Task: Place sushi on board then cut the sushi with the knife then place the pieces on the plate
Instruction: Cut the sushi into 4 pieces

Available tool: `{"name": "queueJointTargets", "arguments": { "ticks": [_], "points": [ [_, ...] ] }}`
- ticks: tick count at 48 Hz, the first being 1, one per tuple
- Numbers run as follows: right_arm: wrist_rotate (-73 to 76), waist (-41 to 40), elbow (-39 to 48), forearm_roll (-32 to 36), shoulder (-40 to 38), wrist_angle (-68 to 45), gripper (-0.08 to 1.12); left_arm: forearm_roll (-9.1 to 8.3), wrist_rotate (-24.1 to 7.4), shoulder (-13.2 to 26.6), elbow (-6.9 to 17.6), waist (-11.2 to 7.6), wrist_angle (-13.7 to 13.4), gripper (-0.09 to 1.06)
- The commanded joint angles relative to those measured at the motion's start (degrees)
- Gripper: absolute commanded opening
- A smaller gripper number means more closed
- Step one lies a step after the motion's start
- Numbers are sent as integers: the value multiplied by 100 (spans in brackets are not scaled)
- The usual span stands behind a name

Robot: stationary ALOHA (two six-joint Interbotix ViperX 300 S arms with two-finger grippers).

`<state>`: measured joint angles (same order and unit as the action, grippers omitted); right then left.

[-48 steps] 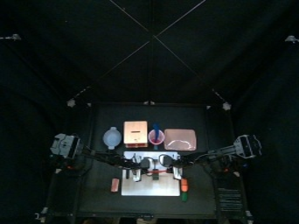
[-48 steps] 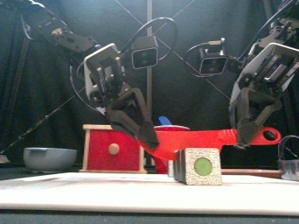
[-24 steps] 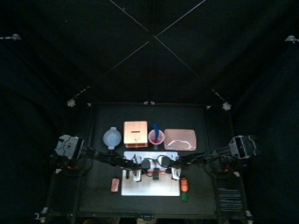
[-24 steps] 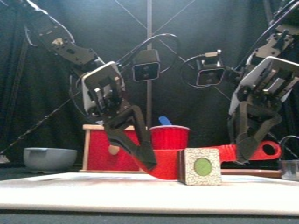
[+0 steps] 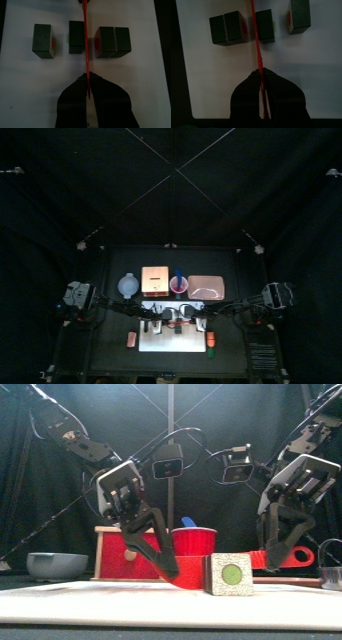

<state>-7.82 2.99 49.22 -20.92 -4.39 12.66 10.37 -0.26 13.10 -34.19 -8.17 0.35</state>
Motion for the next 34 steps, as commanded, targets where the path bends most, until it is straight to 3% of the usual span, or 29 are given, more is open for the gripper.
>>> {"name": "queueJointTargets", "arguments": {
  "ticks": [1, 12, 25, 34],
  "points": [
    [18, -53, -141, -9, -255, 0, 23, -44, -9, -167, 114, -18, 18, 44],
    [18, -18, -343, 9, -659, 237, 23, -246, 9, -659, 149, -35, 18, 44],
    [26, 211, -343, -229, -782, 255, 23, -237, 26, -809, 149, -176, 18, 44],
    [26, 325, -325, -387, -703, 220, 23, -79, 35, -712, 193, -308, 35, 44]
  ]
}}
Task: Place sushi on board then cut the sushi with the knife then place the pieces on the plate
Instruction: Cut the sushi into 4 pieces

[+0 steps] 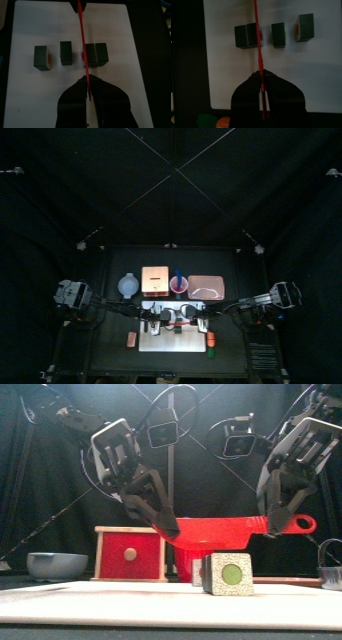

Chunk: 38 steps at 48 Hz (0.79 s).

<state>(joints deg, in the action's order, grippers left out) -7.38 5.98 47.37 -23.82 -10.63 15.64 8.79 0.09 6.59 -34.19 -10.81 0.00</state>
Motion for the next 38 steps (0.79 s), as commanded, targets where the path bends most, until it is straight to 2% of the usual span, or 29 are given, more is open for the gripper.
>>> {"name": "queueJointTargets", "arguments": {
  "ticks": [1, 6, 38],
  "points": [
    [-18, 35, -141, -105, -70, -88, 23, 97, 0, -44, 202, -62, 70, 44],
    [-18, 62, -132, -132, -35, -105, 23, 149, 0, -18, 220, -79, 70, 44],
    [-18, 88, -114, -176, 193, -105, 23, 176, 0, 158, 202, -79, 62, 44]
  ]
}}
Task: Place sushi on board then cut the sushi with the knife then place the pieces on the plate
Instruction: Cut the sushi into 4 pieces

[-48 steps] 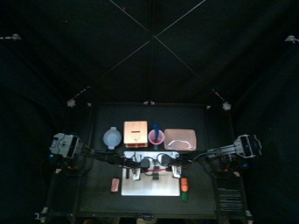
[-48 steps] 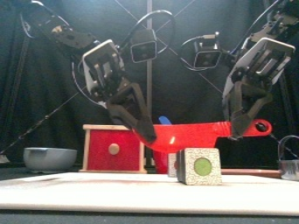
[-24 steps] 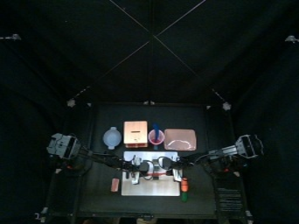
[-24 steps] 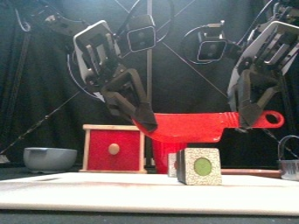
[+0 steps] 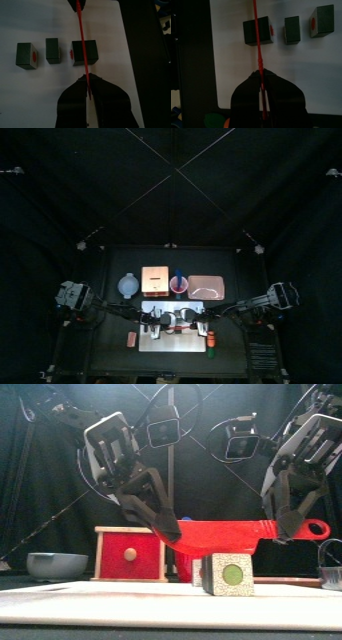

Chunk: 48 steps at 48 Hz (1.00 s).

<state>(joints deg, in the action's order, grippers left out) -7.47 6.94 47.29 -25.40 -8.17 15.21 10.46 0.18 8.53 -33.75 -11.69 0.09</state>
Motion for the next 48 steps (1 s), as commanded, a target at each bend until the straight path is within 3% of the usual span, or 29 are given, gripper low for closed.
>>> {"name": "queueJointTargets", "arguments": {
  "ticks": [1, 48],
  "points": [
    [-9, -18, -114, -9, -62, -62, 23, 9, -9, -35, 167, 9, 53, 44],
    [-9, -44, -176, 88, -158, -70, 23, -9, -35, -53, 220, 18, 44, 44]
  ]
}}
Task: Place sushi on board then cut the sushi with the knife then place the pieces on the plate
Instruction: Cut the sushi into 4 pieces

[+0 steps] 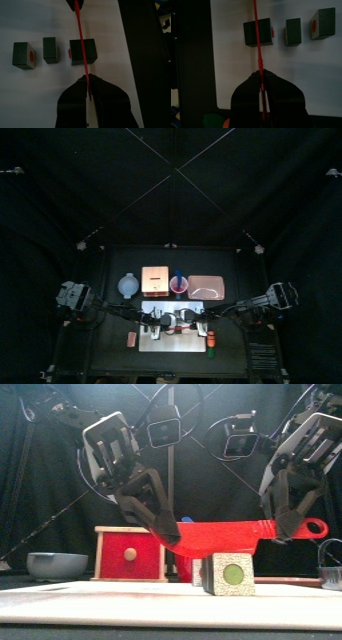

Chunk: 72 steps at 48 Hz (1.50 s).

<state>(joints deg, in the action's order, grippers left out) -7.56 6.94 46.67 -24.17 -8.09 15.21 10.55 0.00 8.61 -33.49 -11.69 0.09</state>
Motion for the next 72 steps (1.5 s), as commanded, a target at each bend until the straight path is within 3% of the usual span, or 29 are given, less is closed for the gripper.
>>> {"name": "queueJointTargets", "arguments": {
  "ticks": [1, 13, 30, 53, 63, 72],
  "points": [
    [0, -35, -105, -44, -158, -70, 23, -9, -18, -44, 193, 18, 44, 44],
    [0, 26, -62, -158, 26, -70, 23, 18, 9, 123, 185, 9, 44, 44],
    [0, 229, -44, -369, 466, -53, 23, 264, 9, 413, 193, -18, 44, 44],
    [0, 659, -97, -844, 466, -53, 23, 598, 9, 352, 220, -281, 44, 44],
    [-9, 633, -105, -791, 352, -53, 23, 598, 0, 290, 237, -246, 53, 45],
    [0, 606, -105, -677, 0, 0, 23, 562, -26, -26, 246, -229, 88, 52]
  ]
}}
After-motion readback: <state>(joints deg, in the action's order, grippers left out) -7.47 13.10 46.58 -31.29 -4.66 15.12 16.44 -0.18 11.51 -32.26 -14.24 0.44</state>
